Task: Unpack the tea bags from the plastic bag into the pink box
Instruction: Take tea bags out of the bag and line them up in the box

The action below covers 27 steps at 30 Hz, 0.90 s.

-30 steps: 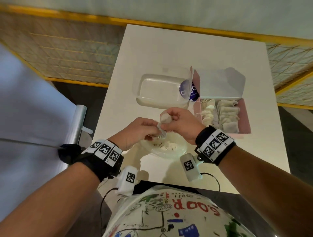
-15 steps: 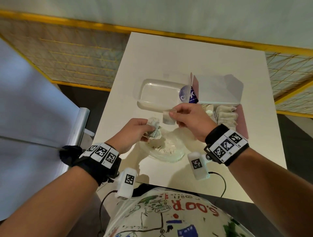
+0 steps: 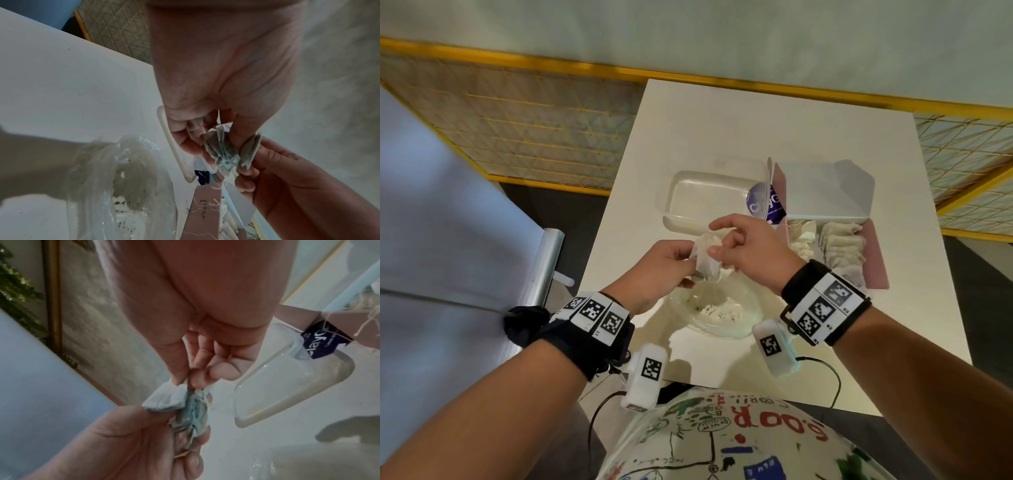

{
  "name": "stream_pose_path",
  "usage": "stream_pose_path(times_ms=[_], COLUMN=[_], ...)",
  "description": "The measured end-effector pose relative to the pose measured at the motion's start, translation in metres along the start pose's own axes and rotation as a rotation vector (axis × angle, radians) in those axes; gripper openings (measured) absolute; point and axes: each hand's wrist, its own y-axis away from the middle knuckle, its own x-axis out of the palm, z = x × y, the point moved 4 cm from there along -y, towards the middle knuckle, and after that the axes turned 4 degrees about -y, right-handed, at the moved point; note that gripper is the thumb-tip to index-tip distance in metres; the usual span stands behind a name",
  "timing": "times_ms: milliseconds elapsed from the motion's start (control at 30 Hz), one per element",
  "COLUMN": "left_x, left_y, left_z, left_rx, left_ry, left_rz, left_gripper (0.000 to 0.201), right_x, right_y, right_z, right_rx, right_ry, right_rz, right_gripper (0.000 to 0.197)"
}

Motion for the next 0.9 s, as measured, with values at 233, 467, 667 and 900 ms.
stream_pose_path(times_ms=[233, 467, 667, 900], left_x=[-0.009, -0.011, 0.004, 0.003], left_y=[0.002, -0.002, -0.006, -0.012], left_z=[-0.005, -0.004, -0.006, 0.000], left_rx=[-0.035, 0.028, 0.025, -0.017], left_ry=[0.160, -0.008, -0.075, -0.164], left_rz=[0.046, -0.001, 0.035, -0.027], left_gripper=[0.039, 0.016, 0.016, 0.029], right_x=[0.004, 0.008, -0.012, -0.116], right_y=[-0.008, -0.004, 0.003, 0.012], right_z=[-0.003, 0.006, 0.002, -0.020], right_rx=[-0.077, -0.103, -0.136, -0.029], right_ry=[0.138, 0.072, 0.228, 0.262], right_rz=[-0.113, -0.074, -0.009, -0.150], right_gripper=[0.008, 0.023, 0.004, 0.008])
